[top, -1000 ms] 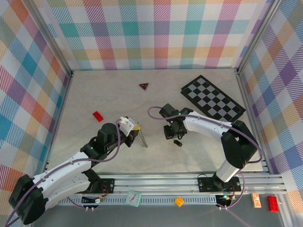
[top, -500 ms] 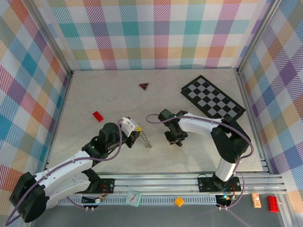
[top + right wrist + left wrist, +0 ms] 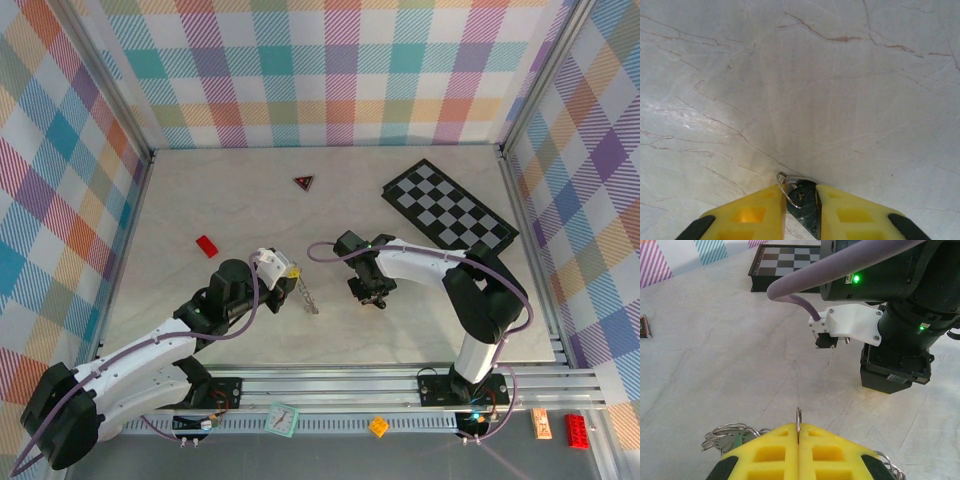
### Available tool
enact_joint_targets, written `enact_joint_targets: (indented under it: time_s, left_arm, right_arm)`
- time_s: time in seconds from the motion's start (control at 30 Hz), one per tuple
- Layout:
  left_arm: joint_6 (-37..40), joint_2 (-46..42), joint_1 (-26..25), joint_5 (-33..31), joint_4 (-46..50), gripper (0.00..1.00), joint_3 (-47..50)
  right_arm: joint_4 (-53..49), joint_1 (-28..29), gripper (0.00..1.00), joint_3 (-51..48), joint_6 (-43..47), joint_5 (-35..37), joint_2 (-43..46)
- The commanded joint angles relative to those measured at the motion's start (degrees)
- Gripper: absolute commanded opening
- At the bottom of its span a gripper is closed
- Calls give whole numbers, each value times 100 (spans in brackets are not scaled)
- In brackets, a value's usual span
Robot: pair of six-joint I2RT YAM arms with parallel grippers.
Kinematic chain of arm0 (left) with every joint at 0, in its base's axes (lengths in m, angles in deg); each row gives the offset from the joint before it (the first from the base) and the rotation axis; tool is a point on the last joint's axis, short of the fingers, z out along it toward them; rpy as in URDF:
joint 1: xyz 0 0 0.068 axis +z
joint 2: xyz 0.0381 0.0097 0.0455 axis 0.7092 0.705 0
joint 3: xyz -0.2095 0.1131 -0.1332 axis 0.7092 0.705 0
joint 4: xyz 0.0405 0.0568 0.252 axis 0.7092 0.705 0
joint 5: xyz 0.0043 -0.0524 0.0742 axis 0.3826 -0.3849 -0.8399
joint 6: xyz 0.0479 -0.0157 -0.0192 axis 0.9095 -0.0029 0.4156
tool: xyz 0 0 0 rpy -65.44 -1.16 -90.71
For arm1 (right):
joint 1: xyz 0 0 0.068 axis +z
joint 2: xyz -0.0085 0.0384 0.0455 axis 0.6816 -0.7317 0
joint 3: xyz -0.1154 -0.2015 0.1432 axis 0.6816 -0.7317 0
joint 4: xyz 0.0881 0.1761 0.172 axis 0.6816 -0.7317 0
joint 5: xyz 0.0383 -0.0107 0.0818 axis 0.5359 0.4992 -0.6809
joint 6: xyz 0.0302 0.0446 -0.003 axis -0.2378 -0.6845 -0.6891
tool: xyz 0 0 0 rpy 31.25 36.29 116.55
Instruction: Put the keys on the keyring
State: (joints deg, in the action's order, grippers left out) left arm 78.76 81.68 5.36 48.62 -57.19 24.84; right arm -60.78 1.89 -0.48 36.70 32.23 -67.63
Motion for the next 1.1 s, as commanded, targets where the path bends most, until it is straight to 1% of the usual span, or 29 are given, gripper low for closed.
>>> enact_joint_targets:
  time_s: [0.0, 0.3, 0.77, 1.07]
  left_arm:
    - [-38, 13, 54, 142, -326, 0, -95]
    - [-46, 24, 53, 164, -326, 0, -100]
    - [-47, 18, 57, 179, -309, 0, -104]
    - [-46, -2, 54, 177, -267, 0, -113]
  right_arm:
    - [-24, -5, 21, 143, 56, 38, -83]
    - [-46, -4, 21, 201, 70, 46, -53]
    - [-50, 4, 16, 208, 67, 76, -149]
    - [-76, -3, 1, 205, 69, 67, -39]
